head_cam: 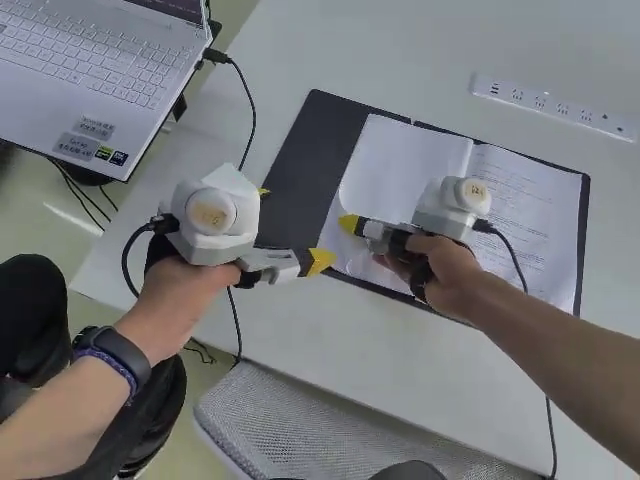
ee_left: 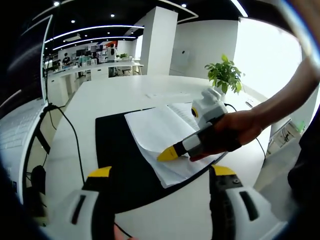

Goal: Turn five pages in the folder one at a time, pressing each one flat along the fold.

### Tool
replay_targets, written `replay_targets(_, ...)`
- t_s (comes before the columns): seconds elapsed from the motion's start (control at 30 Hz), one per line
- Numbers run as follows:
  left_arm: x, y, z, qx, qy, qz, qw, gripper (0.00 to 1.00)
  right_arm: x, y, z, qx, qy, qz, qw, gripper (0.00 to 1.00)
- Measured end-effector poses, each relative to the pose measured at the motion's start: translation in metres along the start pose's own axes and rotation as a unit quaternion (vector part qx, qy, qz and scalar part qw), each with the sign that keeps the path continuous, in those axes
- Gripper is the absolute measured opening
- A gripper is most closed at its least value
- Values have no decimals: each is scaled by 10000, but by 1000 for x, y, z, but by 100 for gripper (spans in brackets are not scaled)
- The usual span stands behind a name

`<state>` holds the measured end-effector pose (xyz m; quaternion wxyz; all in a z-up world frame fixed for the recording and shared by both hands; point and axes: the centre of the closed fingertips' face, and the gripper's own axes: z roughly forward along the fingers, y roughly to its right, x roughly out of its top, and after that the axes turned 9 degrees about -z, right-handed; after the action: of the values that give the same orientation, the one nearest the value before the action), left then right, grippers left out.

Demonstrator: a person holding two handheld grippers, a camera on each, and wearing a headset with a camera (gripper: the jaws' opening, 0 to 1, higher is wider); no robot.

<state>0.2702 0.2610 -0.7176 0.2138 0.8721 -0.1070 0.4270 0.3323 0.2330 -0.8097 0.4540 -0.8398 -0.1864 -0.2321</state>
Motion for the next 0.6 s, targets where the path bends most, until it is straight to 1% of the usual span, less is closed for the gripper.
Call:
replay_targets(0.1,-1,-1,1,3,-22,-27,10000,77,0,5,4,16,51,-39,10000,2)
replay_targets(0.17,-1,-2,1,8,-42,-14,10000,77,1,6,4,22,94,-24,10000,2)
replay_targets(0.33,-1,-1,1,5,-48,0,10000,77,2,6,5,62,149,-54,9999,5)
replay_targets(0.4,-2,-1,1,7,-50,-8,10000,77,3,7,6,100,181,-14,9998,7)
replay_targets(0.6,-3,1,1,13,-54,-8,10000,77,3,3,6,144,186,-59,9997,12)
